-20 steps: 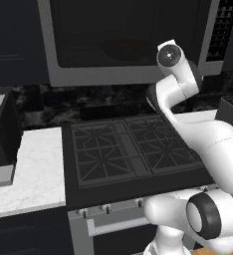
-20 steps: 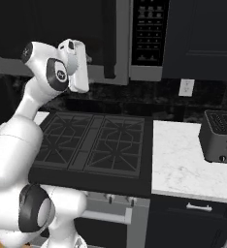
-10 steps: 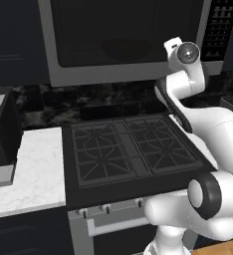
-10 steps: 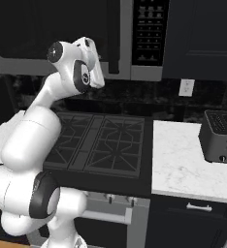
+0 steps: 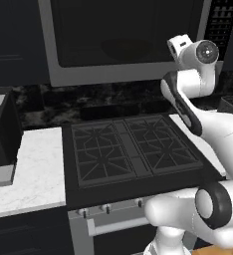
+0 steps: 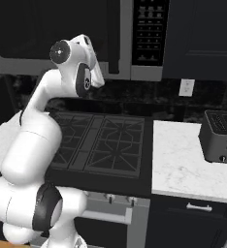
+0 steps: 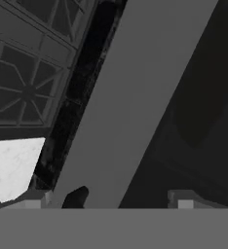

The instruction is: Pick the lime from the sink and place it in the bowl. Then pick the bowl and place it in the microwave. Then close the microwave door and press the start button.

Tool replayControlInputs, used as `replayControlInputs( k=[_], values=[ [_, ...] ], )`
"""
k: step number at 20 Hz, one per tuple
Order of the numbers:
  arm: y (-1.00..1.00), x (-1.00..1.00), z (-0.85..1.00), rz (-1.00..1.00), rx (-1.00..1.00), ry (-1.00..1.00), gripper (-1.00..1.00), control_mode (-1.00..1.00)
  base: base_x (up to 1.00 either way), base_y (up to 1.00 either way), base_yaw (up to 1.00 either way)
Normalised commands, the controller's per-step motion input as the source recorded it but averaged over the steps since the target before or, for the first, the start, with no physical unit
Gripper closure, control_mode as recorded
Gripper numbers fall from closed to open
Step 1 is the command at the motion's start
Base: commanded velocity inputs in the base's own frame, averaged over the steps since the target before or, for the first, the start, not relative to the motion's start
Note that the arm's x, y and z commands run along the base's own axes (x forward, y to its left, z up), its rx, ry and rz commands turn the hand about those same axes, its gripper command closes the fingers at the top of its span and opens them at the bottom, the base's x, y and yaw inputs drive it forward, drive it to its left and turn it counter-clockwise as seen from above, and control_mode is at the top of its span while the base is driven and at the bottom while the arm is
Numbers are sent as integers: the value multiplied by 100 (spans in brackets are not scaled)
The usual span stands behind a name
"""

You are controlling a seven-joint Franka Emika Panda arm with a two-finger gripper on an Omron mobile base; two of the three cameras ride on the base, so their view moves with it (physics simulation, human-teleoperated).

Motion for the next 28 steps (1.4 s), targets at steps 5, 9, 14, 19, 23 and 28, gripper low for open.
replayControlInputs(
  k=[5, 9, 14, 19, 23, 28],
  values=[
    [-3, -100, 5, 17, 25, -10, -100, -100, 0, 0, 0],
    [-63, -88, 23, 14, 39, 0, -100, -100, 0, 0, 0],
    [-100, -22, 50, 3, 23, -10, -100, -100, 0, 0, 0],
    [-87, 7, 24, 2, 8, -11, 100, -100, 0, 0, 0],
    [-72, 29, 0, 10, 0, -4, 100, -100, 0, 0, 0],
    [-34, 82, -5, 4, 0, 0, 100, -100, 0, 0, 0]
  ],
)
